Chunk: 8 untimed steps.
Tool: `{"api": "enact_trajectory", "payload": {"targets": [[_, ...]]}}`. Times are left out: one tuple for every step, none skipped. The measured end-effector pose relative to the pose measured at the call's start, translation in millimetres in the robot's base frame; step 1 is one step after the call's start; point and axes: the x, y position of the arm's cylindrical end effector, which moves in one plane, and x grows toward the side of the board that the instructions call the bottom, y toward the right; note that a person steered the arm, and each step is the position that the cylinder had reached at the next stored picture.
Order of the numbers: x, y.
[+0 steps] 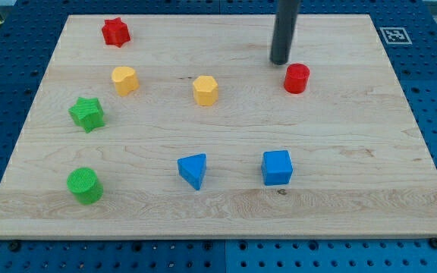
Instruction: Move the red circle left a bit
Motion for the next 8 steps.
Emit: {"api": "enact_trajectory", "payload": {"targets": [[0.4,34.2],[28.0,41.6],[39.8,35.8],[39.8,35.8],[46.5,23.6],[50.0,12.0],[53.1,0.4],[66.9,-49.2]]}}
